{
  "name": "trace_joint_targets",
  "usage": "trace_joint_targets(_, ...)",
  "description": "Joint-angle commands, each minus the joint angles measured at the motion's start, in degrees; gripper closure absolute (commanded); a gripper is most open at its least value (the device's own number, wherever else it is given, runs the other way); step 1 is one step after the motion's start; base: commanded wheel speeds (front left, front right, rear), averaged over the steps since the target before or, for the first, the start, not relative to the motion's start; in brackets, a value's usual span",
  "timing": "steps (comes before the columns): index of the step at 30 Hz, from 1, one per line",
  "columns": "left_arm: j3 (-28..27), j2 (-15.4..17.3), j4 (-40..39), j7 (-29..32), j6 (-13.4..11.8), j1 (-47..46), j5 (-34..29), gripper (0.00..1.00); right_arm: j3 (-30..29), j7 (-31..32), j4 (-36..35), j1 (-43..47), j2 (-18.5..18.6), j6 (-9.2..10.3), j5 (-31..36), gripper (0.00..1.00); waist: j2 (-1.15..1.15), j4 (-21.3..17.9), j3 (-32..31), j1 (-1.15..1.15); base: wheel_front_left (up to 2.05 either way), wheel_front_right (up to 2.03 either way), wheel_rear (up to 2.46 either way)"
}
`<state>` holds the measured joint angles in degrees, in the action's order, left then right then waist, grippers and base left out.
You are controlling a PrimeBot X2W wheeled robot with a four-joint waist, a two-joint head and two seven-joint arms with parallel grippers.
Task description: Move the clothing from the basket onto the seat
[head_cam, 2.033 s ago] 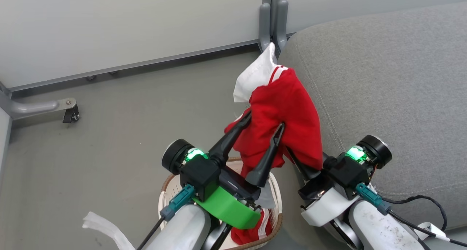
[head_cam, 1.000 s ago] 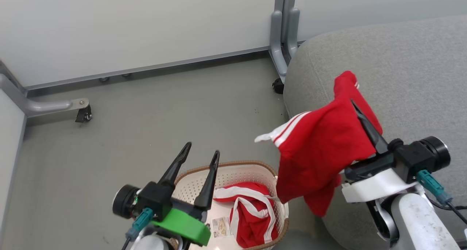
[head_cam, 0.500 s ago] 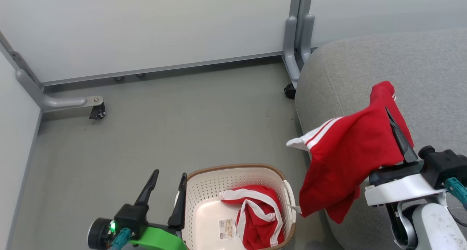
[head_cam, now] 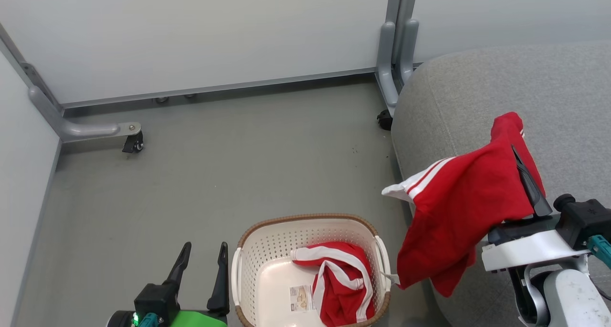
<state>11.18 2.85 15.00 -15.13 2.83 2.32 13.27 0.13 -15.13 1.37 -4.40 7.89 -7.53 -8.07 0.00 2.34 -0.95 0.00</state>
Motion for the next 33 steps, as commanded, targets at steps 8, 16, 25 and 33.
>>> trace_joint_targets(8,0.2,0.1,0.1,0.0,-0.4,-0.1,-0.3,0.00,0.0,0.0,-0.1,0.1,0.2,0.08,-0.4,1.00,0.00,-0.1,0.2,0.00,0.00,0.00,0.00)
trace_joint_targets(16,0.3,0.1,-0.4,0.0,-0.7,-0.6,0.3,0.00,-0.1,0.0,-0.4,-1.0,0.6,0.08,-0.6,1.00,0.00,-2.2,0.6,0.00,0.00,0.00,0.00)
trace_joint_targets(25,0.9,0.1,-0.6,0.0,-0.6,-1.7,-0.3,0.00,-1.1,0.0,-0.8,-1.9,1.0,0.08,-0.5,1.00,0.00,-8.9,1.8,0.00,0.00,0.00,0.00)
trace_joint_targets(33,1.9,0.1,-0.4,0.0,-0.4,-2.4,0.2,0.00,-2.1,0.0,-1.2,-2.8,1.3,0.07,-0.6,1.00,0.00,-16.5,3.1,0.00,0.00,0.00,0.00)
